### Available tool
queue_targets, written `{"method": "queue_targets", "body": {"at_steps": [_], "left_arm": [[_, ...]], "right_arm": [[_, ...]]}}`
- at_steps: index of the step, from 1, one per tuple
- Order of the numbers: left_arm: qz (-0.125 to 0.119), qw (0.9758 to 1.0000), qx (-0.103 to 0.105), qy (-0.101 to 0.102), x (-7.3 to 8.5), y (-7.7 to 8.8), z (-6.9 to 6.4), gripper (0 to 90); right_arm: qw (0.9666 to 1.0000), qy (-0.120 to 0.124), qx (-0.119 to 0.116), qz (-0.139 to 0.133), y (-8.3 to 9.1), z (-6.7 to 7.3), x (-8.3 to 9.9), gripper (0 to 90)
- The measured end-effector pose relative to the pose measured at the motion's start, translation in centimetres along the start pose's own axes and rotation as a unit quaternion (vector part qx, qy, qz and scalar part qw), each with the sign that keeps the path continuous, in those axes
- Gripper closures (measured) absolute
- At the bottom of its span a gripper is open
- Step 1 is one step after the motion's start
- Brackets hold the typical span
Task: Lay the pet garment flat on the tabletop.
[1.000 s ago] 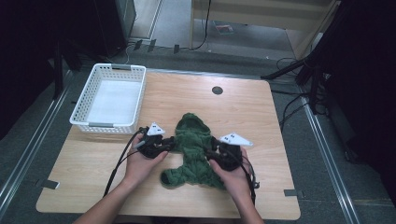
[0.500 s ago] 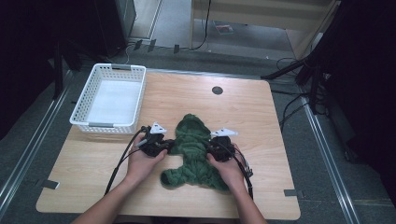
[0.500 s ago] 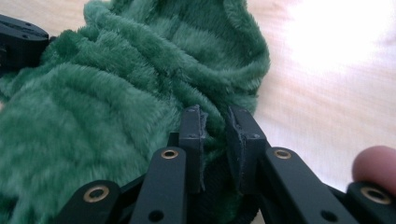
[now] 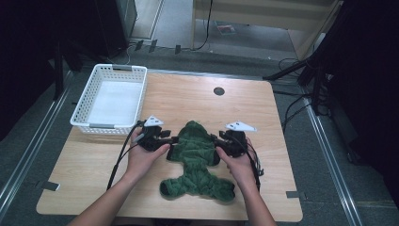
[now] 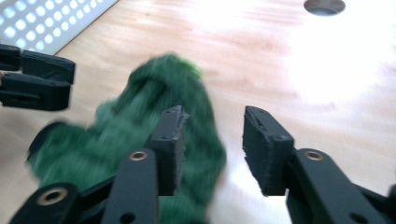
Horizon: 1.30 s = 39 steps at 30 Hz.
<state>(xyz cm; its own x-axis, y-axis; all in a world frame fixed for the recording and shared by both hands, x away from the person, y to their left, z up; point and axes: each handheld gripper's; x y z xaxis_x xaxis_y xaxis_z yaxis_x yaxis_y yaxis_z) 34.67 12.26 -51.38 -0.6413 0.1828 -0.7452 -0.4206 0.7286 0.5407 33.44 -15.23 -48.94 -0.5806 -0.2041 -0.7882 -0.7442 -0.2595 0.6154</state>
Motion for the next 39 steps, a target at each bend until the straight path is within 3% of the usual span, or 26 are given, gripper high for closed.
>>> {"method": "queue_targets", "body": {"at_steps": [1, 2, 4, 5, 7, 8, 9, 10, 11, 12, 13, 15, 17, 19, 22, 23, 25, 27, 30, 31, 34, 35, 36, 37, 38, 39], "left_arm": [[0.005, 1.0, 0.002, 0.009, -0.7, -0.8, 0.6, 49.5], [0.004, 0.9998, -0.002, 0.019, -1.1, -1.4, 1.0, 49.5], [0.01, 0.9996, -0.004, 0.028, -1.6, -2.4, 1.8, 49.6], [0.017, 0.9995, -0.007, 0.026, -1.6, -3.0, 2.0, 48.4], [0.031, 0.9993, -0.006, 0.018, -1.7, -3.7, 2.0, 46.3], [0.042, 0.999, -0.01, 0.007, -1.6, -4.1, 1.9, 46.3], [0.05, 0.9987, -0.014, 0.002, -1.5, -4.5, 1.8, 47.9], [0.05, 0.9987, -0.014, 0.002, -1.5, -4.5, 1.8, 50.9], [0.056, 0.9983, -0.018, 0.003, -1.5, -4.5, 1.8, 50.9], [0.058, 0.9982, -0.014, 0.007, -1.5, -4.5, 1.8, 56.6], [0.061, 0.9979, -0.023, -0.006, -1.5, -4.5, 1.6, 74.0], [0.064, 0.9976, -0.022, -0.013, -1.6, -4.4, 1.5, 86.3], [0.049, 0.9981, -0.033, -0.019, -1.8, -3.9, 1.6, 89.6], [0.04, 0.9984, -0.034, -0.021, -1.9, -3.6, 1.5, 90.0], [0.028, 0.9981, -0.039, -0.038, -2.0, -3.4, 1.2, 88.5], [0.028, 0.9981, -0.039, -0.038, -2.0, -3.4, 1.2, 84.5], [0.04, 0.9976, -0.046, -0.034, -1.8, -3.8, 1.2, 67.3], [0.033, 0.999, -0.028, -0.012, -1.3, -3.7, 1.9, 60.1], [0.023, 0.9997, -0.009, 0.009, -1.3, -3.6, 2.4, 52.8], [0.023, 0.9997, -0.004, 0.011, -1.4, -3.7, 2.5, 48.1], [0.037, 0.9993, -0.007, 0.002, -1.6, -4.5, 2.2, 47.5], [0.054, 0.9984, -0.014, -0.005, -1.7, -5.1, 2.0, 47.9], [0.054, 0.9984, -0.014, -0.005, -1.7, -5.1, 2.0, 49.6], [0.059, 0.998, -0.021, -0.01, -1.7, -5.3, 2.0, 54.4], [0.059, 0.9979, -0.022, -0.011, -1.7, -5.4, 1.8, 54.4], [0.062, 0.9975, -0.022, -0.025, -1.7, -5.4, 1.6, 70.8]], "right_arm": [[0.9992, -0.011, -0.014, 0.037, -2.0, -0.1, -1.2, 54.2], [0.9992, -0.011, -0.014, 0.037, -2.0, -0.1, -1.2, 54.2], [0.9969, -0.021, -0.023, 0.073, -3.8, 0.2, -1.6, 50.8], [0.9958, -0.002, 0.004, 0.092, -5.2, 0.7, -1.6, 49.6], [0.9944, 0.007, 0.013, 0.105, -6.2, 1.0, -1.3, 50.0], [0.9944, 0.007, 0.013, 0.105, -6.2, 1.0, -1.3, 50.0], [0.9936, 0.02, 0.018, 0.11, -6.8, 1.3, -0.9, 58.2], [0.9936, 0.02, 0.018, 0.11, -6.8, 1.3, -0.9, 58.2], [0.994, 0.025, 0.02, 0.104, -6.9, 1.4, -0.8, 64.7], [0.9946, 0.027, 0.016, 0.099, -6.8, 1.4, -0.7, 74.1], [0.9956, 0.031, 0.004, 0.088, -6.7, 1.3, -0.5, 86.7], [0.9957, 0.032, 0.007, 0.087, -6.6, 1.3, -0.5, 88.7], [0.9974, 0.03, 0.009, 0.065, -6.0, 0.8, -0.8, 90.0], [0.9978, 0.028, 0.011, 0.059, -5.7, 0.7, -0.9, 90.0], [0.9993, 0.021, 0.015, 0.025, -4.5, 0.1, -1.2, 90.0], [0.9993, 0.021, 0.015, 0.025, -4.5, 0.1, -1.2, 90.0], [0.9985, 0.03, 0.031, 0.034, -4.5, 0.3, -0.8, 89.0], [0.9975, 0.019, 0.003, 0.068, -4.8, 0.0, 0.2, 71.8], [0.9977, 0.012, -0.005, 0.067, -4.6, -0.3, 0.3, 62.6], [0.9985, 0.007, -0.021, 0.05, -4.4, -0.5, 0.0, 55.3], [0.9983, 0.02, -0.024, 0.05, -4.6, -0.2, -0.4, 47.1], [0.9954, 0.037, -0.007, 0.088, -5.6, 0.5, -0.6, 42.1], [0.9954, 0.037, -0.007, 0.088, -5.6, 0.5, -0.6, 42.1], [0.9924, 0.054, 0.029, 0.107, -6.5, 1.1, -0.4, 51.2], [0.9924, 0.054, 0.029, 0.107, -6.5, 1.1, -0.4, 51.2], [0.9933, 0.046, 0.034, 0.1, -6.9, 1.1, -0.3, 65.7]]}}
Point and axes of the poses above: each handheld gripper's, and its own axes: y roughly backward along the jaws, x roughly out of its underside, z roughly to its left, and after that the axes turned 13 degrees about x, right-handed
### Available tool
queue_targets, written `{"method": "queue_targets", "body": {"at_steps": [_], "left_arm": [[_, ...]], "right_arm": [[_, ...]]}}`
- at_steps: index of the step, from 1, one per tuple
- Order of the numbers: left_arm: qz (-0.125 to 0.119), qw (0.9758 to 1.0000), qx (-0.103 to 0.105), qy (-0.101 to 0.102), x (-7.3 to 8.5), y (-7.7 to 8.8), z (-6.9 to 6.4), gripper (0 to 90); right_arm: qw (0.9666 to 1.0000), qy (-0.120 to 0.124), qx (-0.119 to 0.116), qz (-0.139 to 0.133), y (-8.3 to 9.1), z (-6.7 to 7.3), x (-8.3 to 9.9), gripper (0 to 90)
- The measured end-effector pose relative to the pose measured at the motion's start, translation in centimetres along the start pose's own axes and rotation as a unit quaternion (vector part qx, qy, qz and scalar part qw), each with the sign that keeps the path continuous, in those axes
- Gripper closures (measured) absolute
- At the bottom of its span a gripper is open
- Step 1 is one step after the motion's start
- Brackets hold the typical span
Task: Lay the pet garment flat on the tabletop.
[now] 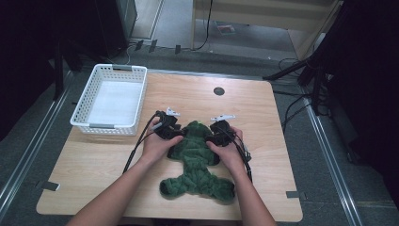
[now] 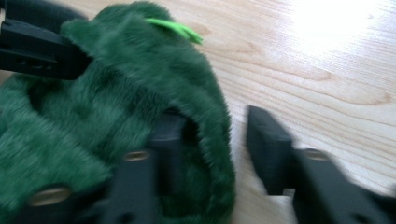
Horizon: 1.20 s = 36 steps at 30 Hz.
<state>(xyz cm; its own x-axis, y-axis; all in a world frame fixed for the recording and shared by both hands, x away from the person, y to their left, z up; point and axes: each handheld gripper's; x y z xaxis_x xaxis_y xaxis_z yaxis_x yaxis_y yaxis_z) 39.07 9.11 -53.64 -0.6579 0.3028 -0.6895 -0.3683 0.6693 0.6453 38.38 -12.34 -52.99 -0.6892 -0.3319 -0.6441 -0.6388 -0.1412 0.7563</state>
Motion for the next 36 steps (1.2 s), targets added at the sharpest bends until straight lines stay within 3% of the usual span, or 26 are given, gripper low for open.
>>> {"method": "queue_targets", "body": {"at_steps": [1, 2, 4, 5, 7, 8, 9, 10, 11, 12, 14, 15, 17, 18, 19, 20, 21, 22, 23, 24, 26, 29, 30, 31, 32, 36], "left_arm": [[0.0, 1.0, 0.0, 0.0, 0.0, 0.0, 0.0, 78.8], [-0.012, 0.9998, 0.004, -0.016, -0.2, 0.5, -0.3, 85.7], [-0.046, 0.9984, -0.003, -0.032, -0.6, 1.4, -0.7, 88.3], [-0.046, 0.9984, -0.003, -0.032, -0.6, 1.4, -0.7, 88.4], [-0.079, 0.9949, -0.022, -0.059, -0.9, 2.3, -1.2, 88.3], [-0.087, 0.9927, -0.036, -0.075, -0.9, 2.6, -1.4, 86.8], [-0.079, 0.9934, -0.035, -0.075, -0.8, 2.4, -1.3, 85.8], [-0.061, 0.9954, -0.031, -0.067, -0.7, 1.9, -1.1, 84.7], [-0.046, 0.9963, -0.035, -0.063, -0.4, 1.4, -1.0, 84.2], [-0.046, 0.9963, -0.035, -0.063, -0.4, 1.4, -1.0, 83.9], [-0.024, 0.9978, -0.039, -0.048, 0.4, 0.8, -0.4, 82.5], [-0.008, 0.9992, -0.026, -0.028, 0.7, 0.6, 0.0, 78.4], [0.0, 0.9997, -0.012, -0.023, 0.9, 0.6, 0.2, 72.3], [0.0, 0.9997, -0.012, -0.023, 0.9, 0.6, 0.2, 70.2], [-0.02, 0.9994, -0.004, -0.029, 0.8, 1.2, 0.3, 67.0], [-0.02, 0.9994, -0.004, -0.029, 0.8, 1.2, 0.3, 64.3], [-0.054, 0.9983, 0.017, -0.013, 0.4, 2.0, 0.7, 63.2], [-0.054, 0.9983, 0.017, -0.013, 0.4, 2.0, 0.7, 62.5], [-0.081, 0.9965, 0.016, 0.009, -0.2, 2.4, 1.1, 62.3], [-0.081, 0.9965, 0.016, 0.009, -0.2, 2.4, 1.1, 62.4], [-0.095, 0.9947, 0.024, 0.032, -1.1, 1.6, 0.9, 62.9], [-0.078, 0.9959, 0.036, 0.028, -1.4, 0.4, 0.3, 67.7], [-0.051, 0.9975, 0.046, 0.019, -1.3, -0.6, -0.2, 69.6], [-0.051, 0.9975, 0.046, 0.019, -1.3, -0.6, -0.2, 70.5], [-0.019, 0.9988, 0.045, 0.004, -1.0, -1.3, -0.6, 70.8], [-0.008, 0.9986, 0.052, -0.002, -0.7, -1.7, -0.4, 71.2]], "right_arm": [[1.0, -0.007, 0.002, -0.002, -0.1, -0.1, 0.0, 73.6], [0.9999, -0.012, 0.001, -0.01, -0.1, -0.4, 0.0, 80.7], [0.9989, -0.025, 0.002, -0.039, 0.5, -0.7, -0.1, 86.8], [0.9989, -0.025, 0.002, -0.039, 0.5, -0.7, -0.1, 86.8], [0.9939, -0.019, 0.013, -0.108, 2.2, -0.7, -0.5, 87.0], [0.9858, -0.005, 0.029, -0.165, 3.6, -0.4, -0.7, 85.3], [0.9849, -0.002, 0.044, -0.167, 3.9, -0.2, -0.7, 85.1], [0.9857, -0.008, 0.062, -0.156, 3.9, 0.0, -0.5, 84.9], [0.9887, -0.012, 0.058, -0.137, 3.5, 0.2, -0.1, 83.5], [0.9887, -0.012, 0.058, -0.137, 3.5, 0.2, -0.1, 83.5], [0.9949, 0.011, 0.075, -0.067, 1.5, 0.5, 1.3, 76.2], [0.9963, -0.027, 0.061, -0.055, 0.7, -0.5, 2.5, 69.4], [0.9963, -0.075, 0.029, -0.03, 1.0, -2.0, 2.7, 59.6], [0.996, -0.084, 0.016, -0.026, 1.3, -2.4, 2.7, 53.3], [0.9951, -0.092, -0.006, -0.038, 1.9, -3.1, 2.6, 50.2], [0.9946, -0.093, -0.012, -0.046, 2.5, -3.4, 2.5, 49.9], [0.9932, -0.095, -0.016, -0.066, 3.3, -3.9, 2.3, 50.6], [0.9932, -0.095, -0.016, -0.066, 3.3, -3.9, 2.3, 50.6], [0.9886, -0.109, -0.028, -0.1, 4.4, -4.4, 1.5, 60.0], [0.9864, -0.117, -0.034, -0.111, 4.6, -4.5, 1.1, 65.4], [0.9823, -0.129, -0.048, -0.127, 4.6, -4.1, -0.1, 74.6], [0.9842, -0.113, -0.047, -0.127, 3.7, -2.9, -1.3, 79.8], [0.9902, -0.084, -0.054, -0.098, 1.8, -1.3, -2.0, 82.4], [0.9902, -0.084, -0.054, -0.098, 1.8, -1.3, -2.0, 82.4], [0.9956, -0.058, -0.042, -0.06, 0.2, -0.2, -2.0, 83.1], [0.9977, -0.057, -0.026, -0.025, -1.5, -0.1, -1.4, 83.6]]}}
Point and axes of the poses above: each handheld gripper's, and its own axes: y roughly backward along the jaws, x roughly out of its underside, z roughly to its left, and after that the axes turned 13 degrees about x, right-handed
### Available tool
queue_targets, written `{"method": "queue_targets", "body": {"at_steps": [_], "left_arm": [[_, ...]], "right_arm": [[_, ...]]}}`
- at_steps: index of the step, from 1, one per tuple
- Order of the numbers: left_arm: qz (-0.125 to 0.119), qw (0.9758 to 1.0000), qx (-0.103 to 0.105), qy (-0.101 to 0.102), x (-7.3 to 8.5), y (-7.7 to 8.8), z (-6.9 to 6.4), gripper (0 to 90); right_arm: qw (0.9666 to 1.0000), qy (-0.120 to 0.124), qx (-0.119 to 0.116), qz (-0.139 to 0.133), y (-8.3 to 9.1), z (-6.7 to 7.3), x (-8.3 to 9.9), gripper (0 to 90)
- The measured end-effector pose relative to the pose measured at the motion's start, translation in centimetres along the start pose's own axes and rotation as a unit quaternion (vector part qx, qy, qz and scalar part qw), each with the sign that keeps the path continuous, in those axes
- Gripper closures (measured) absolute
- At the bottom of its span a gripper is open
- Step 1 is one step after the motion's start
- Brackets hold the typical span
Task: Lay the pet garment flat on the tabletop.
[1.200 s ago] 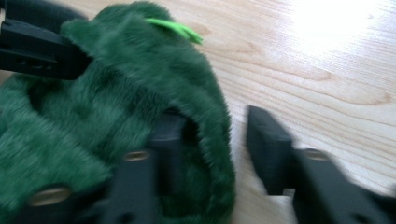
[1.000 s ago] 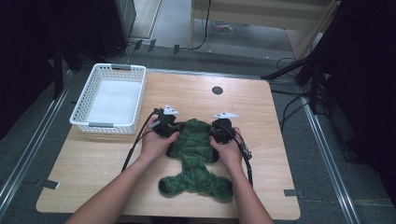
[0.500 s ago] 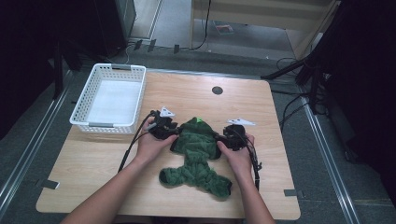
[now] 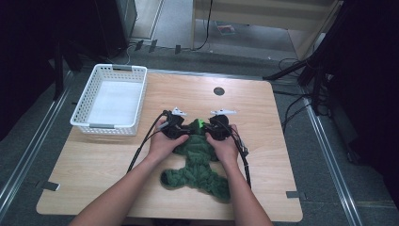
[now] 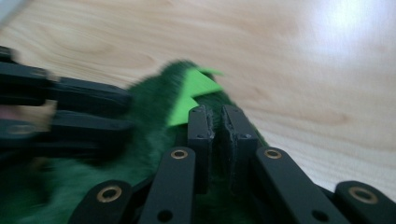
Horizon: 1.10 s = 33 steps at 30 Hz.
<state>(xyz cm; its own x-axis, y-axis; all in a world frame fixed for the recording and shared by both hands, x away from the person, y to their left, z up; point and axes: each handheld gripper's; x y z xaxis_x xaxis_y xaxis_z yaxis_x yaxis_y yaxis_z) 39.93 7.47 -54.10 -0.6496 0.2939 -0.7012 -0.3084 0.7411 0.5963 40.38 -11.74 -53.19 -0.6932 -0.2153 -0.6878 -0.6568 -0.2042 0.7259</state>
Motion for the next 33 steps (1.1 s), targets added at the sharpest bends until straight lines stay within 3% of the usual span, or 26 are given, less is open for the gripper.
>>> {"method": "queue_targets", "body": {"at_steps": [1, 2, 3, 4, 7, 9, 10, 11, 12, 14, 15, 16, 17, 19, 20, 21, 22, 27, 28, 29, 33], "left_arm": [[-0.002, 0.9999, -0.008, 0.01, -0.2, 0.0, 0.3, 72.7], [-0.004, 0.9997, -0.02, 0.01, -0.3, -0.1, 0.3, 73.3], [-0.004, 0.9997, -0.02, 0.01, -0.3, -0.1, 0.3, 74.8], [-0.007, 0.999, -0.042, 0.012, -0.7, -0.4, 0.4, 75.9], [-0.004, 0.9984, -0.057, 0.005, -1.0, -0.7, 0.4, 75.4], [0.003, 0.9979, -0.064, 0.013, -1.5, -0.8, 0.4, 72.9], [-0.004, 0.9972, -0.072, 0.018, -1.8, -0.2, 0.2, 59.0], [-0.004, 0.9972, -0.072, 0.018, -1.8, -0.2, 0.2, 51.1], [-0.02, 0.9973, -0.069, 0.018, -1.6, 0.5, 0.1, 51.1], [-0.054, 0.997, -0.051, 0.021, -0.9, 2.3, -0.1, 46.8], [-0.059, 0.9966, -0.054, 0.019, -0.4, 3.1, -0.3, 45.7], [-0.059, 0.9965, -0.054, 0.024, 0.8, 4.4, -0.4, 45.1], [-0.059, 0.9965, -0.054, 0.024, 0.8, 4.4, -0.4, 45.0], [-0.057, 0.9967, -0.048, 0.03, 2.2, 5.3, -0.5, 45.0], [-0.051, 0.997, -0.044, 0.038, 3.0, 5.7, -0.6, 44.9], [-0.051, 0.997, -0.044, 0.038, 3.0, 5.7, -0.6, 44.9], [-0.042, 0.9973, -0.037, 0.047, 3.9, 5.8, -0.6, 44.6], [-0.026, 0.9977, -0.018, 0.06, 5.2, 5.4, -0.9, 44.9], [-0.028, 0.9979, -0.019, 0.055, 5.5, 5.4, -1.1, 46.4], [-0.026, 0.9984, -0.014, 0.049, 5.7, 5.3, -1.4, 52.1], [-0.011, 0.9996, -0.002, 0.027, 5.9, 5.0, -2.0, 61.3]], "right_arm": [[0.9996, -0.025, -0.009, 0.003, -0.6, -0.6, 0.2, 85.2], [0.9994, -0.032, -0.012, 0.0, -0.8, -0.8, 0.2, 85.9], [0.9994, -0.032, -0.012, 0.0, -0.8, -0.8, 0.2, 85.9], [0.9995, -0.032, -0.001, -0.008, -1.1, -0.9, 0.0, 87.3], [0.9995, -0.021, 0.008, -0.021, -1.5, -0.8, -0.2, 87.2], [0.9993, -0.031, 0.008, -0.018, -1.8, -0.8, -0.6, 83.3], [0.9991, -0.037, 0.013, -0.013, -1.5, -0.8, -0.9, 70.7], [0.9991, -0.037, 0.013, -0.013, -1.5, -0.8, -0.9, 70.7], [0.999, -0.036, 0.016, -0.021, -0.9, -0.8, -1.0, 68.8], [0.9982, -0.034, -0.008, -0.049, 0.9, -1.2, -0.7, 65.9], [0.9978, -0.029, -0.018, -0.057, 2.0, -1.5, -0.4, 64.9], [0.9974, -0.024, -0.028, -0.062, 4.0, -2.3, 0.7, 62.7], [0.9975, -0.022, -0.028, -0.061, 4.9, -2.7, 1.4, 62.3], [0.9974, -0.027, -0.029, -0.06, 5.7, -3.1, 2.2, 62.1], [0.9971, -0.032, -0.037, -0.058, 7.1, -3.7, 3.8, 62.0], [0.9971, -0.032, -0.037, -0.058, 7.1, -3.7, 3.8, 62.0], [0.9963, -0.032, -0.052, -0.06, 8.1, -4.0, 5.1, 62.1], [0.9965, -0.021, -0.066, -0.048, 8.1, -3.5, 6.8, 61.4], [0.9972, -0.015, -0.061, -0.041, 7.8, -3.3, 7.0, 61.4], [0.9969, -0.019, -0.071, -0.028, 7.0, -3.0, 7.1, 61.2], [0.9961, -0.009, -0.086, -0.012, 5.9, -2.2, 7.3, 59.9]]}}
Point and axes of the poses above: each handheld gripper's, and its own axes: y roughly backward along the jaws, x roughly out of its underside, z roughly to its left, and after that the axes turned 13 degrees about x, right-handed
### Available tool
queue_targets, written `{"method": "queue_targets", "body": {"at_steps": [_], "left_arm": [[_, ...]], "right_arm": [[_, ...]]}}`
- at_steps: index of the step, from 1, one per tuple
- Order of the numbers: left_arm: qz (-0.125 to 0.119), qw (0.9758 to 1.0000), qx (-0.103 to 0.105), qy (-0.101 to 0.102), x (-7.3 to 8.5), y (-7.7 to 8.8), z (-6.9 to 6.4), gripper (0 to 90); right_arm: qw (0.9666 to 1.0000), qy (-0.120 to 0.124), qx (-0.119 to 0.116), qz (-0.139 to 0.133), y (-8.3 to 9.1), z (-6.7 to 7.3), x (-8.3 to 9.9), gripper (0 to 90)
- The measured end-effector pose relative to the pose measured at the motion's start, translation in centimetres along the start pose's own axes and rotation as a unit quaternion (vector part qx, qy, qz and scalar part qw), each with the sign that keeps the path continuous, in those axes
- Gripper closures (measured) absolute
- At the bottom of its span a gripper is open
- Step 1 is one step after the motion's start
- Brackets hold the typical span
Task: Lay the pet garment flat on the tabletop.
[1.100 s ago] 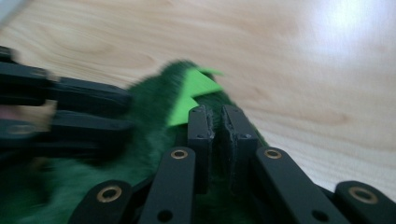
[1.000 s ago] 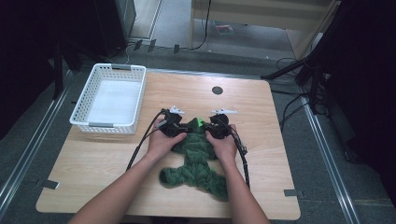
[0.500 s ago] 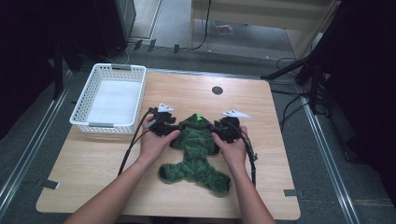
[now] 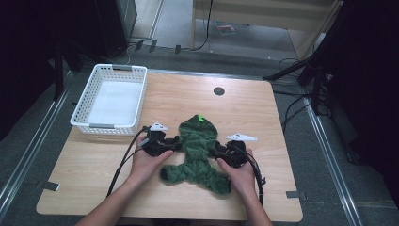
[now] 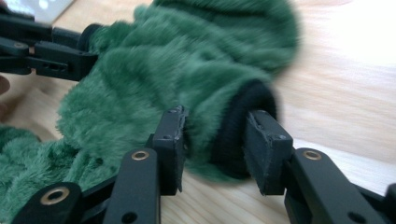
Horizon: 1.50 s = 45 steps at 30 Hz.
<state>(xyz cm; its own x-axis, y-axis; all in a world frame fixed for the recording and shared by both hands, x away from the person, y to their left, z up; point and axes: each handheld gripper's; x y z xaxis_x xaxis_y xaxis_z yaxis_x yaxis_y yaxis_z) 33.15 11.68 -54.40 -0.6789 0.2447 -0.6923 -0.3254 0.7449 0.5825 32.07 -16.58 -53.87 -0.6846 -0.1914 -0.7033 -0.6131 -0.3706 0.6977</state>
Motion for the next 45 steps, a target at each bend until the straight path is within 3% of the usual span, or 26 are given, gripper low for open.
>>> {"method": "queue_targets", "body": {"at_steps": [1, 2, 4, 6, 7, 11, 12, 13, 14, 16, 17, 18, 22, 23, 24, 25, 26, 27, 28, 29, 30, 31, 34, 39, 42, 45], "left_arm": [[0.002, 0.9999, -0.004, -0.01, 0.0, -0.1, -0.2, 63.8], [0.001, 0.9999, -0.01, -0.013, 0.1, 0.1, -0.2, 72.0], [-0.004, 0.9999, -0.008, -0.008, 0.0, 0.3, 0.0, 75.5], [-0.013, 0.9997, -0.022, -0.005, 0.1, 0.7, 0.3, 80.2], [-0.008, 0.9996, -0.025, -0.007, 0.3, 0.9, 0.6, 82.4], [-0.007, 0.9993, -0.034, -0.016, 0.5, 0.8, 0.5, 82.5], [-0.005, 0.9992, -0.035, -0.017, 0.5, 0.7, 0.4, 80.7], [-0.004, 0.9993, -0.033, -0.017, 0.4, 0.7, 0.4, 80.7], [-0.008, 0.9994, -0.031, -0.015, 0.3, 1.0, 0.5, 67.7], [-0.015, 0.9993, -0.031, -0.013, 0.3, 1.3, 0.5, 58.2], [-0.029, 0.9992, -0.028, -0.005, 0.2, 1.9, 0.6, 58.2], [-0.045, 0.9986, -0.026, 0.002, 0.0, 2.6, 0.8, 51.9], [-0.066, 0.9973, -0.033, 0.005, -1.1, 2.8, 0.5, 50.1], [-0.072, 0.9968, -0.035, 0.0, -1.5, 2.5, 0.2, 49.8], [-0.077, 0.9964, -0.032, -0.015, -2.2, 1.8, -0.7, 50.8], [-0.077, 0.9964, -0.032, -0.015, -2.2, 1.8, -0.7, 51.8], [-0.063, 0.9971, -0.029, -0.032, -2.9, 0.7, -1.8, 53.5], [-0.063, 0.9971, -0.029, -0.032, -2.9, 0.7, -1.8, 54.4], [-0.043, 0.998, -0.03, -0.034, -3.1, -0.5, -2.0, 56.1], [-0.031, 0.9988, -0.033, -0.017, -2.9, -1.1, -1.6, 58.2], [-0.031, 0.9988, -0.033, -0.017, -2.9, -1.1, -1.6, 60.6], [-0.016, 0.9991, -0.04, -0.004, -2.4, -1.4, -0.8, 62.6], [-0.01, 0.9986, -0.05, -0.014, -1.6, -1.2, -0.3, 66.6], [-0.007, 0.9973, -0.067, -0.027, -1.5, -1.5, -0.4, 69.3], [-0.01, 0.9961, -0.083, -0.03, -1.5, -2.0, -0.2, 69.0], [-0.017, 0.9951, -0.096, -0.02, -2.4, -2.3, 0.7, 69.1]], "right_arm": [[1.0, 0.007, -0.003, 0.001, -0.2, 0.4, 0.0, 61.8], [0.9992, 0.034, 0.014, -0.015, -0.1, 1.2, 0.1, 76.3], [0.9986, 0.043, 0.021, -0.023, 0.1, 1.4, 0.0, 79.1], [0.9981, 0.035, 0.038, -0.034, 0.6, 1.1, -0.2, 82.7], [0.9981, 0.018, 0.048, -0.036, 1.0, 0.3, -0.3, 83.3], [0.9983, 0.013, 0.052, -0.023, 0.8, -0.4, 0.1, 82.7], [0.9986, 0.008, 0.052, -0.01, 0.6, -0.5, 0.3, 76.1], [0.9986, 0.008, 0.052, -0.01, 0.6, -0.5, 0.3, 76.1], [0.9985, 0.005, 0.053, -0.01, 1.1, -0.6, 0.0, 68.9], [0.9987, 0.006, 0.049, -0.015, 1.6, -0.7, -0.2, 65.1], [0.9986, 0.005, 0.048, -0.021, 2.2, -0.7, -0.4, 62.0], [0.9977, -0.001, 0.045, -0.05, 3.9, -1.1, -1.1, 60.9], [0.9956, -0.006, 0.042, -0.083, 4.8, -0.7, -2.2, 65.4], [0.9954, -0.001, 0.038, -0.087, 4.6, -0.2, -2.7, 67.1], [0.9951, 0.018, 0.031, -0.093, 3.4, 1.2, -3.4, 69.1], [0.9951, 0.018, 0.031, -0.093, 3.4, 1.2, -3.4, 69.1], [0.9939, 0.044, 0.048, -0.089, 1.6, 2.5, -3.9, 72.3], [0.9939, 0.044, 0.048, -0.089, 1.6, 2.5, -3.9, 72.3], [0.9955, 0.044, 0.054, -0.064, -0.2, 3.1, -4.1, 75.2], [0.996, 0.039, 0.06, -0.053, -0.7, 3.1, -4.0, 76.2], [0.996, 0.039, 0.06, -0.053, -0.7, 3.1, -4.0, 76.2], [0.9967, 0.024, 0.074, -0.022, -1.7, 2.6, -3.6, 76.8], [0.996, 0.027, 0.085, -0.009, -1.7, 2.0, -2.6, 77.0], [0.996, 0.027, 0.085, -0.004, -2.0, 1.5, -1.8, 77.5], [0.994, 0.045, 0.099, -0.008, -2.5, 1.7, -2.1, 78.3], [0.9916, 0.061, 0.113, -0.017, -3.4, 1.8, -2.6, 79.7]]}}
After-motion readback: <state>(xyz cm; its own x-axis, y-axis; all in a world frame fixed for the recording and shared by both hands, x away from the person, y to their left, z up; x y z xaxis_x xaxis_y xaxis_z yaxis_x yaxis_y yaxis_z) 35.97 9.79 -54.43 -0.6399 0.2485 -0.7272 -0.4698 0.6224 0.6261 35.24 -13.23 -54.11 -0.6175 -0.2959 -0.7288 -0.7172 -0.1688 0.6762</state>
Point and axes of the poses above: each handheld gripper's, and its own axes: y roughly backward along the jaws, x roughly out of its underside, z roughly to its left, and after that the axes turned 13 degrees about x, right-handed
